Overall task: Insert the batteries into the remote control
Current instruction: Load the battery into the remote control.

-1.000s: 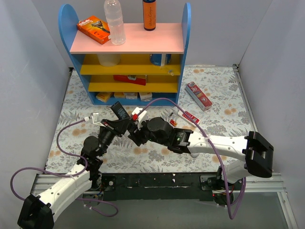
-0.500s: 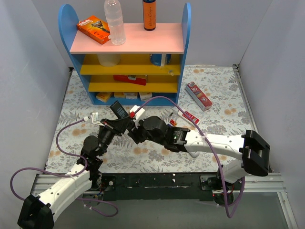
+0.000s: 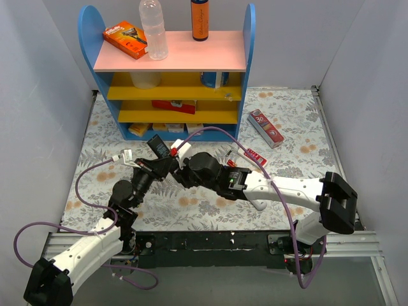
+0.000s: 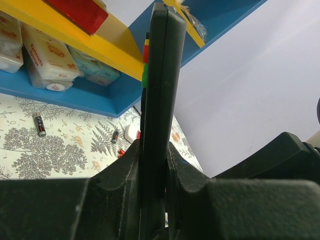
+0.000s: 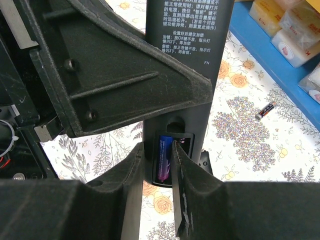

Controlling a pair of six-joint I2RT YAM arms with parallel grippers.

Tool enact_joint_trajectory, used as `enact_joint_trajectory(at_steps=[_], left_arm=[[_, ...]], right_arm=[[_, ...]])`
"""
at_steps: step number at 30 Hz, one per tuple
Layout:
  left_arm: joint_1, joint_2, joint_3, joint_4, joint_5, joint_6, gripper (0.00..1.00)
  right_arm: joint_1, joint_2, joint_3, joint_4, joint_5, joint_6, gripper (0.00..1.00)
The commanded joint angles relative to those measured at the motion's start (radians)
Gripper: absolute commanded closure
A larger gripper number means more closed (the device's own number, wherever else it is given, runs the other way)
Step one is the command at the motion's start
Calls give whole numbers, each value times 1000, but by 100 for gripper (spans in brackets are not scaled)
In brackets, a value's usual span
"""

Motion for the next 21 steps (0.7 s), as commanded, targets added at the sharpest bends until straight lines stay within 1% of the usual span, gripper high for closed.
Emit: enact_joint_trajectory(at_steps=[1,2,5,6,8,11,14,17,20,21], left_arm=[[-14,-12,39,116,96,-37,100],[-14,-16,33,113,94,-37,100],[-12,-31,20,88,69,-32,100],[-14,-44,14,70,60,-33,100],[-14,-57,-2,48,21,-35,100],[-14,-85,-18,-14,-32,-40,100],[-14,-116,-38,-65,-67,-46,100],[-14,-134,-53,-94,-72,-46,100],[-14,-142,-64,-105,-64,-53,100],[-12,-143,-67,-98,-52,-56,100]], right_arm=[[1,26,44,29,-39,-11,70],[1,22,43,27,-31,-12,68],[1,0,43,18,7,-17,58],[0,-14,43,12,18,-21,52],[-2,-31,57,-16,28,-38,45],[-8,-70,60,-54,42,-47,39],[-35,-108,49,-132,48,-51,37],[-81,-154,23,-172,68,-57,38],[-178,-172,-28,-221,15,-47,39],[-228,-175,-47,-231,-10,-47,40]])
